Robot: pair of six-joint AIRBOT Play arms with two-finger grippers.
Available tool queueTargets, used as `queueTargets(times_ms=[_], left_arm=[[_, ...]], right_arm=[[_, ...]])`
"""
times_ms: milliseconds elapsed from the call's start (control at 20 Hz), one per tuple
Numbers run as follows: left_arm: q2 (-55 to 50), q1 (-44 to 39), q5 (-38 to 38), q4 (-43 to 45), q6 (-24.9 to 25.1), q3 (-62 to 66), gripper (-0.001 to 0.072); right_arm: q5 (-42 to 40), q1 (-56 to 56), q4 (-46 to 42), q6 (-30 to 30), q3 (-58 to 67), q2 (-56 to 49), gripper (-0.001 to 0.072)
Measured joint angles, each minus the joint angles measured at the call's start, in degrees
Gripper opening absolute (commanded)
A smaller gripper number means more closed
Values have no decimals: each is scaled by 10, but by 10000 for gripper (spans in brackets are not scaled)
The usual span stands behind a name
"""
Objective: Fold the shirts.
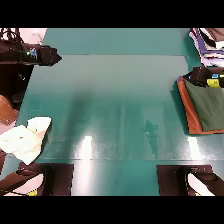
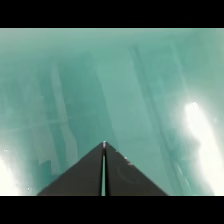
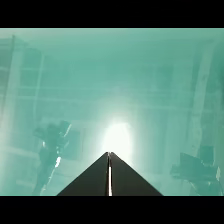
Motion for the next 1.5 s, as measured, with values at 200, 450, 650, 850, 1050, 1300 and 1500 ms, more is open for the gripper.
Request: queueTargets(times_ms=[200, 450, 650, 850, 1050, 1300, 1500], left_arm=[[0, 0, 9, 0, 0, 0, 28], [0, 0, 13, 0, 0, 0, 28], [0, 0, 19, 0, 0, 0, 28], [2, 2, 52, -2, -1, 1, 27], [46, 28, -31, 73, -8, -3, 28], [159, 99, -184, 266, -21, -122, 667], [213, 147, -221, 326, -37, -293, 666]], right_arm=[[0, 0, 0, 0, 0, 0, 19], [3, 0, 0, 0, 0, 0, 19], [9, 0, 0, 0, 0, 0, 19], [18, 0, 0, 0, 0, 0, 19], [22, 0, 0, 0, 0, 0, 19], [23, 0, 0, 0, 0, 0, 19], [19, 0, 0, 0, 0, 0, 19]])
